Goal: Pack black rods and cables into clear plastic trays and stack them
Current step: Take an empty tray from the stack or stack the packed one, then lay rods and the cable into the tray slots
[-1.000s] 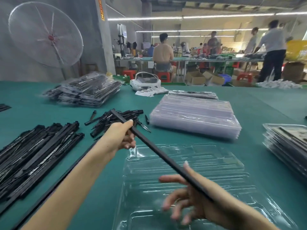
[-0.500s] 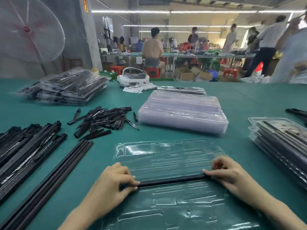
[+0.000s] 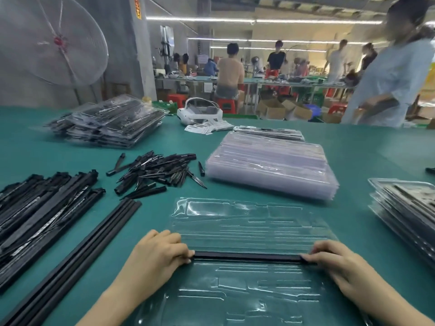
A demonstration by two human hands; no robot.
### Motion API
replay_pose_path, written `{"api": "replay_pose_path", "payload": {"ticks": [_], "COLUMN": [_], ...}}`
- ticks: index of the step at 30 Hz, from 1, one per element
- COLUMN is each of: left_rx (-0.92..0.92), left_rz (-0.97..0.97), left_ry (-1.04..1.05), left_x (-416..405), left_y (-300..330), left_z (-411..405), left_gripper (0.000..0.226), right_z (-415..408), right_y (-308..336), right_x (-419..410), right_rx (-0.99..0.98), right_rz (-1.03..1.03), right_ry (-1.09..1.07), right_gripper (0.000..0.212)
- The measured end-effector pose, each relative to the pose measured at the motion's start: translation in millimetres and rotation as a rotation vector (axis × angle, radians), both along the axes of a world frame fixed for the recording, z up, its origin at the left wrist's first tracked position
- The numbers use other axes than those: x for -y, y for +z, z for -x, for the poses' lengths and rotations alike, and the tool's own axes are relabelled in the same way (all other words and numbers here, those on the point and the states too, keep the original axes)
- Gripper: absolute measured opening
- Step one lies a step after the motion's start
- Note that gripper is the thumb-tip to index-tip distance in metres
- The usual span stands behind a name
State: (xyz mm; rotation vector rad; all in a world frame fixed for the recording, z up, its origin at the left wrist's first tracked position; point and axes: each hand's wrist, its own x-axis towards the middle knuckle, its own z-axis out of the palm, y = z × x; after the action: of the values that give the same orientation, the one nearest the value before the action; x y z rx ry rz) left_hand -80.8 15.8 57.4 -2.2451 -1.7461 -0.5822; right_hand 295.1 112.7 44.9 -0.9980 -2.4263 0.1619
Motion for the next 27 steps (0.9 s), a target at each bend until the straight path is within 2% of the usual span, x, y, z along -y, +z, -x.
{"api": "replay_pose_path", "payload": {"ticks": [2,4,6,7,9,13,16,18,20,23,25,27], "left_rx": [0.217,0.460,0.497,0.446,0.297,0.127,-0.119,-0.112,0.077,0.428,0.467,0.433], "left_rz": [0.177,0.326,0.204,0.146,0.125,0.314,0.352,0.277,0.109,-0.186,-0.155,-0.031], "left_ry": [-0.021,-0.011,0.070,0.140,0.294,0.394,0.488,0.515,0.450,0.136,-0.154,-0.434], "left_x": [-7,-21,-44,-58,-86,-129,-144,-146,-144,-130,-107,-84], "left_y": [1,8,13,15,16,1,-9,-7,4,39,59,66], "left_z": [10,24,44,56,75,100,104,98,81,20,-34,-85], "left_gripper": [0.016,0.013,0.011,0.006,0.020,0.046,0.044,0.035,0.027,0.026,0.029,0.030], "right_z": [10,18,21,21,18,14,16,16,16,16,17,17], "right_y": [1,2,3,3,2,3,6,7,10,11,12,14], "right_x": [-6,-13,-18,-20,-20,-16,-11,-8,-7,-6,-5,-4], "right_rx": [-0.003,-0.060,-0.127,-0.151,-0.173,-0.144,-0.111,-0.109,-0.104,-0.112,-0.192,-0.296], "right_rz": [0.002,0.011,0.043,0.067,0.104,0.163,0.153,0.157,0.180,0.205,0.205,0.203], "right_ry": [-0.035,-0.048,-0.048,-0.050,-0.039,-0.019,-0.002,-0.002,-0.007,-0.016,-0.047,-0.095], "right_gripper": [0.046,0.053,0.051,0.051,0.051,0.046,0.044,0.043,0.043,0.041,0.038,0.036]}}
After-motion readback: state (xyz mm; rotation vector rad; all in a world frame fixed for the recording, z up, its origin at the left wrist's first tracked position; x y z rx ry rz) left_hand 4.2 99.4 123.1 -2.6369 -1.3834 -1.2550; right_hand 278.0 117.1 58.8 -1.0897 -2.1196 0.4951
